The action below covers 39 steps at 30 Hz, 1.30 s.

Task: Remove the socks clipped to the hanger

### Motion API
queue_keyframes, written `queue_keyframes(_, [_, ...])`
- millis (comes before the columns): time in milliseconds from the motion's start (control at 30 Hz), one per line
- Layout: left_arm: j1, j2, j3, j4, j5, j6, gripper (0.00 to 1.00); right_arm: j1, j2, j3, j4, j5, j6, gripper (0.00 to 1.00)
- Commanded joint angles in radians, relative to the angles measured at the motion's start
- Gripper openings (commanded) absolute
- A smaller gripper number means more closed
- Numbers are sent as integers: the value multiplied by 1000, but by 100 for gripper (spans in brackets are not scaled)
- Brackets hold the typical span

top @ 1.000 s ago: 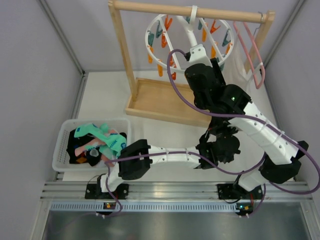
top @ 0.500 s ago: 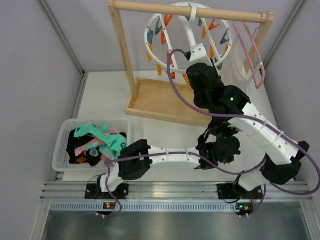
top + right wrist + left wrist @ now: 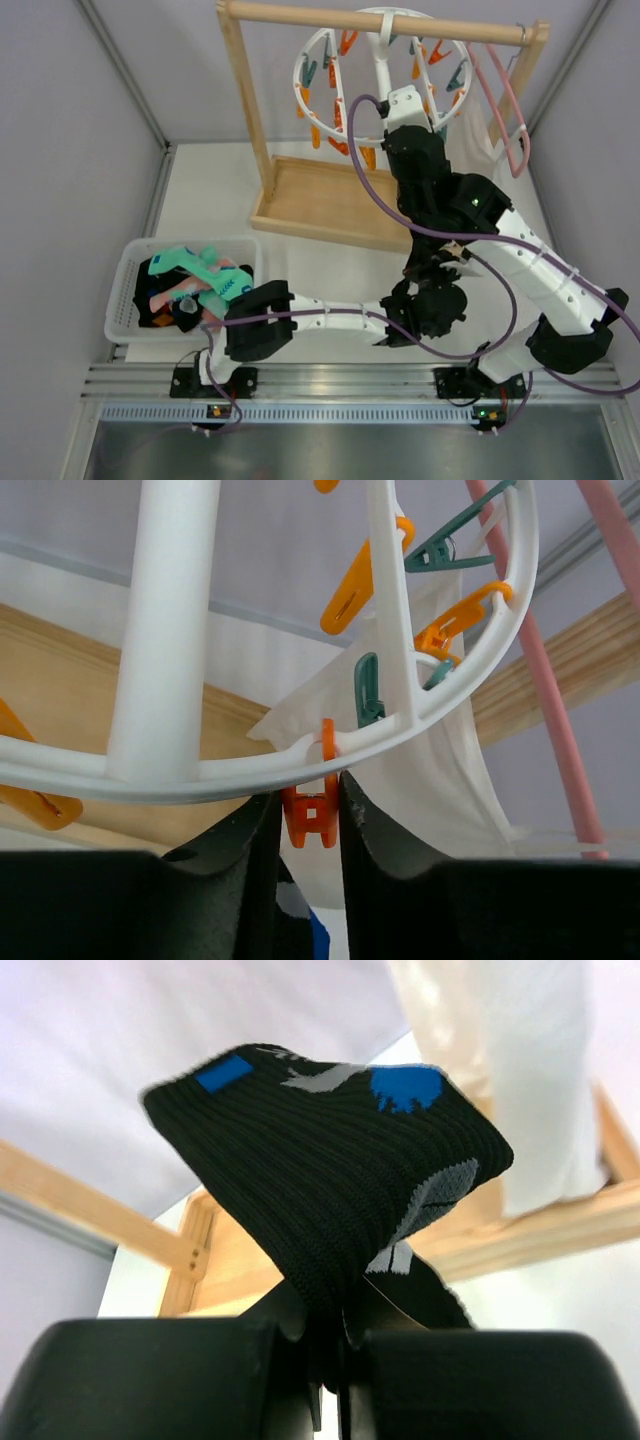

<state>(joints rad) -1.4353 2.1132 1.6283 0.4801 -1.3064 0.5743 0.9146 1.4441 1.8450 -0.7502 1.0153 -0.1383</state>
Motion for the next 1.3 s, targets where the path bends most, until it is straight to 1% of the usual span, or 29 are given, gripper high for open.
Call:
queue_keyframes(0, [15,-180,-112,17,-60,-97,0,-6,-48,-3,51,-53,38,30])
queue_keyframes(33, [16,-209,-151,15,-79,-131,0,-6,-59,-4,45,-69,55,30])
queue_keyframes(133, [19,-330,-274,-29,-112,-213,0,-8,-83,-18,40,-132,86,38])
queue_keyframes(200, [22,-416,-336,-104,-119,-282,0,-8,-97,-26,31,-184,101,45])
queue_keyframes(233, [21,-447,-350,-233,-97,-395,0,-8,-112,-30,23,-202,121,49])
queue_keyframes(267, [21,-479,-358,-355,-64,-498,0,-8,-125,-44,9,-251,131,62])
queue_keyframes(300, [29,-539,-335,-524,6,-750,0,-8,-158,-59,11,-270,166,69])
queue_keyframes(333, [45,-570,-358,-658,63,-796,0,-8,-178,-99,15,-288,175,76])
queue_keyframes(367, [65,-605,-392,-660,93,-816,0,-8,-203,-119,26,-335,183,90])
queue_keyframes(400, [81,-668,-421,-660,87,-832,0,-6,-226,-141,41,-360,190,97])
queue_keyframes(433, [84,-697,-467,-664,84,-859,0,-8,-270,-157,48,-383,207,99])
queue_keyframes(467, [88,-750,-487,-726,76,-923,0,-8,-309,-183,55,-417,218,100])
queue_keyframes(500, [95,-777,-487,-770,78,-924,0,-8,-309,-193,55,-429,218,99])
queue_keyframes(533, [101,-803,-492,-890,82,-1014,0,-8,-336,-204,52,-441,224,99])
queue_keyframes(633, [170,-922,-515,-1024,125,-1172,0,-8,-382,-231,45,-452,239,99])
queue_keyframes(667, [223,-997,-553,-1047,137,-1191,0,-8,-395,-242,51,-457,243,100])
queue_keyframes(733, [286,-1073,-585,-1101,188,-1224,0,-8,-424,-283,74,-454,246,99])
queue_keyframes(767, [356,-1132,-593,-1127,202,-1234,0,-8,-433,-297,80,-443,246,100])
queue_keyframes(833, [430,-1177,-585,-1225,228,-1271,0,-8,-444,-328,94,-428,243,99])
queue_keyframes(867, [510,-1217,-559,-1261,240,-1277,0,-8,-445,-339,100,-410,243,100])
queue_keyframes(900, [544,-1237,-550,-1296,248,-1271,0,-8,-445,-346,106,-403,240,99])
queue_keyframes(933, [597,-1259,-544,-1302,251,-1254,0,-6,-444,-366,115,-399,236,99])
queue_keyframes(1033, [674,-1302,-499,-1330,268,-1203,0,-8,-441,-389,146,-400,235,99])
queue_keyframes(1067, [743,-1300,-492,-1327,283,-1184,0,-8,-439,-395,153,-409,236,99])
queue_keyframes(1133, [821,-1294,-499,-1319,300,-1159,0,-8,-441,-414,173,-423,246,99])
queue_keyframes(1167, [905,-1270,-508,-1319,341,-1156,0,-8,-444,-423,183,-426,250,99])
queue_keyframes(1200, [952,-1254,-525,-1319,390,-1157,0,-8,-456,-432,202,-435,258,99])
queue_keyframes(1233, [1058,-1247,-542,-1309,471,-1175,0,-8,-461,-452,213,-451,261,99])
queue_keyframes(1267, [1114,-1256,-577,-1287,589,-1194,0,-8,-467,-463,221,-460,264,99])
